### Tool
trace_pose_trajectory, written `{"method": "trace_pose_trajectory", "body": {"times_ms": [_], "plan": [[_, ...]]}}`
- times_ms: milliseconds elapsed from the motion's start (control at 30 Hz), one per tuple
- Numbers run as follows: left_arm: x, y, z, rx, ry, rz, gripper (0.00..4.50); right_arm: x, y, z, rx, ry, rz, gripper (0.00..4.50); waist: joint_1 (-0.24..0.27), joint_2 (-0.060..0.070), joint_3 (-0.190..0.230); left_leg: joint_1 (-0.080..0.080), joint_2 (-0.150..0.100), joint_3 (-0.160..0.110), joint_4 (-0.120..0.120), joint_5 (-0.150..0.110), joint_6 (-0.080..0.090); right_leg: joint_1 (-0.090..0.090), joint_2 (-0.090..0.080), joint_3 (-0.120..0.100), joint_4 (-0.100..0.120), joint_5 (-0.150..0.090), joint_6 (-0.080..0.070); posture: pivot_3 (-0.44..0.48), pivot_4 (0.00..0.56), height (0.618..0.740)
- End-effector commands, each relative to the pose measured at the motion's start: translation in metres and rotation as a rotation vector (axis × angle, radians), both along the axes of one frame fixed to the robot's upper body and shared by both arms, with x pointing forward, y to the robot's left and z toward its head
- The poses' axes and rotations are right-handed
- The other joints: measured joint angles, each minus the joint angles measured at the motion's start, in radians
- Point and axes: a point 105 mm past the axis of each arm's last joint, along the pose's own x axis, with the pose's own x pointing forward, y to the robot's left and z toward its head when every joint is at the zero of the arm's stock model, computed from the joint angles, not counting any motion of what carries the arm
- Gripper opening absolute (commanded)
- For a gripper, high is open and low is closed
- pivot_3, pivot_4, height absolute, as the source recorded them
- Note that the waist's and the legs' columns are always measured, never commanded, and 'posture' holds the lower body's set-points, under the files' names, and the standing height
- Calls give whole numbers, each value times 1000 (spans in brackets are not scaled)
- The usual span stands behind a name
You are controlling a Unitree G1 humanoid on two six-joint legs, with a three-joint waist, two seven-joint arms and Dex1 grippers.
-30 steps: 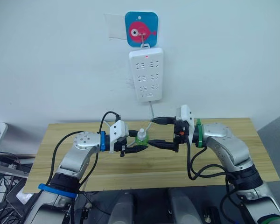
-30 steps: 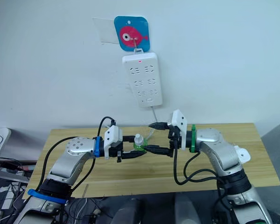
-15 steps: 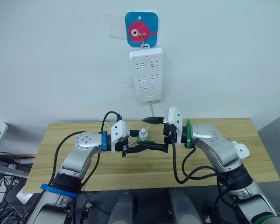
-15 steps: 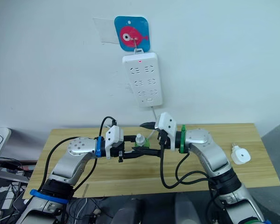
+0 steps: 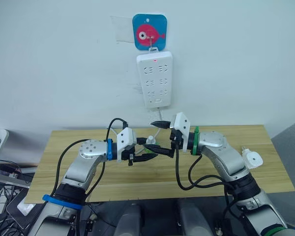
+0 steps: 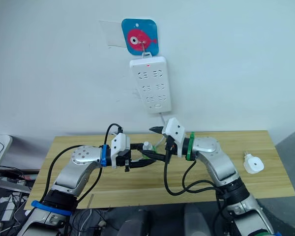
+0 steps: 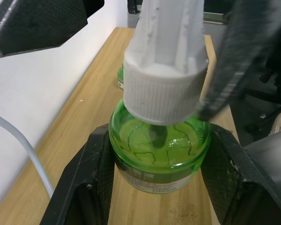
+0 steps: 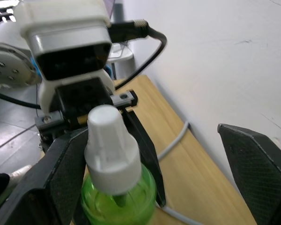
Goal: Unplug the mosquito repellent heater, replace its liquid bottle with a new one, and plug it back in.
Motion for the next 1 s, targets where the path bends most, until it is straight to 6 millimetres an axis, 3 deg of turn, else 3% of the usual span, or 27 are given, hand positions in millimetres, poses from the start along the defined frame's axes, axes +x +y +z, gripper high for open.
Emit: {"method": "trace_pose_trajectory", "body": {"times_ms": [33,233,400,600,767,933,1000], "plan": [[-2,-3,9,-13,-47,-24,2215,1,-8,10,13,-42,-8,4481,-1,0,-2,0,0,0,0,0,0,0,0,0,0,0,0,-43,145,740],[-1,-2,9,-9,-47,-24,2215,0,-33,13,11,-27,-35,4481,-1,0,-9,0,0,0,0,0,0,0,0,0,0,0,0,-49,146,740],[0,-2,8,-7,-44,-24,2215,-16,-41,9,-9,33,41,4481,-1,0,-13,0,0,0,0,0,0,1,0,0,-1,0,0,-57,151,740],[1,-3,8,-7,-44,-25,2215,-28,-29,21,53,103,122,4481,-4,0,-13,0,1,0,0,0,1,1,1,0,0,0,0,-58,155,740],[2,-3,8,-5,-45,-24,2215,-28,-14,32,100,118,143,4481,-3,0,-13,0,0,0,0,0,1,1,0,0,-1,0,0,-53,159,740],[0,-4,7,-5,-42,-29,2215,-24,-5,30,88,105,148,4481,-3,0,-13,0,0,0,0,0,0,1,0,0,-1,0,0,-45,162,740],[-1,-4,7,-4,-41,-30,2215,-22,-2,27,74,92,145,4124,-3,0,-13,0,0,0,0,0,1,1,0,0,-1,0,0,-42,162,740]]}}
